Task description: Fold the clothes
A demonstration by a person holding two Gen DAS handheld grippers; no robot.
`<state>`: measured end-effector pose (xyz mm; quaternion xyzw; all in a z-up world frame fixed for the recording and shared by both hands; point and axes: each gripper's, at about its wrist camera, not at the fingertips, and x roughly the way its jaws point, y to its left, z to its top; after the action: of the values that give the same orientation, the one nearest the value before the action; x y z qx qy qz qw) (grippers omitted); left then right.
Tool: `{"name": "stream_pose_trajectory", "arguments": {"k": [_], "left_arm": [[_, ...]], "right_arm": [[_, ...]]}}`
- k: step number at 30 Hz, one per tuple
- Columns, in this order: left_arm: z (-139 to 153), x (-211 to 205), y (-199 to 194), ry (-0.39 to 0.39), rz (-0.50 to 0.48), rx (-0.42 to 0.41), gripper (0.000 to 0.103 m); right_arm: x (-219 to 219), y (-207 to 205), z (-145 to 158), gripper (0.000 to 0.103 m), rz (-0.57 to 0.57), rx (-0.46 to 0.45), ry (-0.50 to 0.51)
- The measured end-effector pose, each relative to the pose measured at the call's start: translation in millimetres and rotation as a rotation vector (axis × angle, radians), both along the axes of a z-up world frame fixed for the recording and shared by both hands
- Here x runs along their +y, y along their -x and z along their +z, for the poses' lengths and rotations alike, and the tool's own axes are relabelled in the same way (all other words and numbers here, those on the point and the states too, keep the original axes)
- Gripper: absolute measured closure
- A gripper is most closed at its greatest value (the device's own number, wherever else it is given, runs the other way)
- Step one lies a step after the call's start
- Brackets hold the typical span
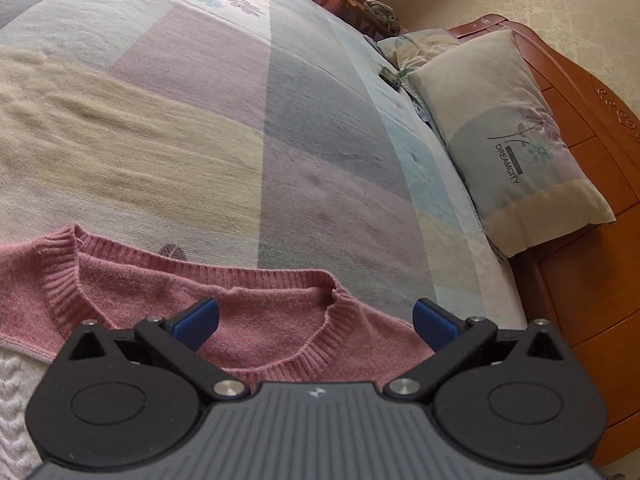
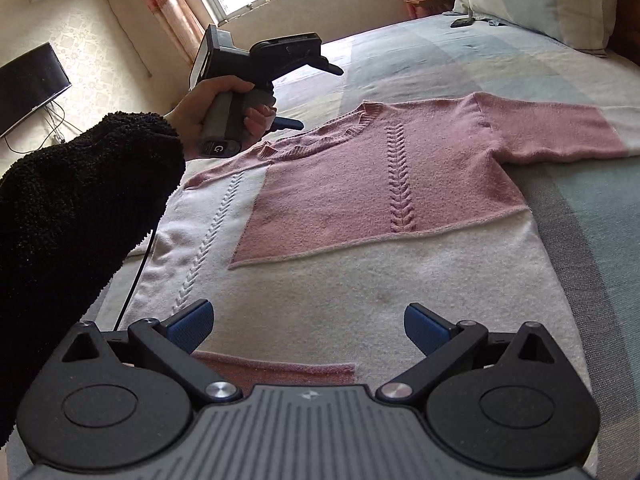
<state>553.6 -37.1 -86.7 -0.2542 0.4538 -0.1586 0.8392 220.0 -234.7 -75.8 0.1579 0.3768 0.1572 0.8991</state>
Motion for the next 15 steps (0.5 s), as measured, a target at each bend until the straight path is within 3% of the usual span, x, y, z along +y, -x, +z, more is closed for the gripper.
{"name": "stream_pose_trajectory", "arguments": {"k": [3, 6, 9, 15], "left_arm": [[-10.4, -12.6, 0.3, -0.076, 0.015, -0.011, 0.001], [-24.2, -14.8, -11.5, -0.076, 0.030, -0.013, 0.001], [-17.7, -17.3, -18.8, -0.107, 0.064, -0.053, 0.001], [-4.2, -29.7, -5.2, -0.047, -0.031, -0.049, 0.001]], "right_arm": [[0.1, 1.8, 0.4, 0.000, 0.000, 0.004, -0.001], [-1.4, 3.4, -0.3, 0.000, -0.001, 0.010, -0.002], [-5.2, 4.3, -2.1, 0.000, -0.011, 0.016, 0.000], [-11.6, 2.3, -1.9, 0.000, -0.016, 0.028, -0.049]]}}
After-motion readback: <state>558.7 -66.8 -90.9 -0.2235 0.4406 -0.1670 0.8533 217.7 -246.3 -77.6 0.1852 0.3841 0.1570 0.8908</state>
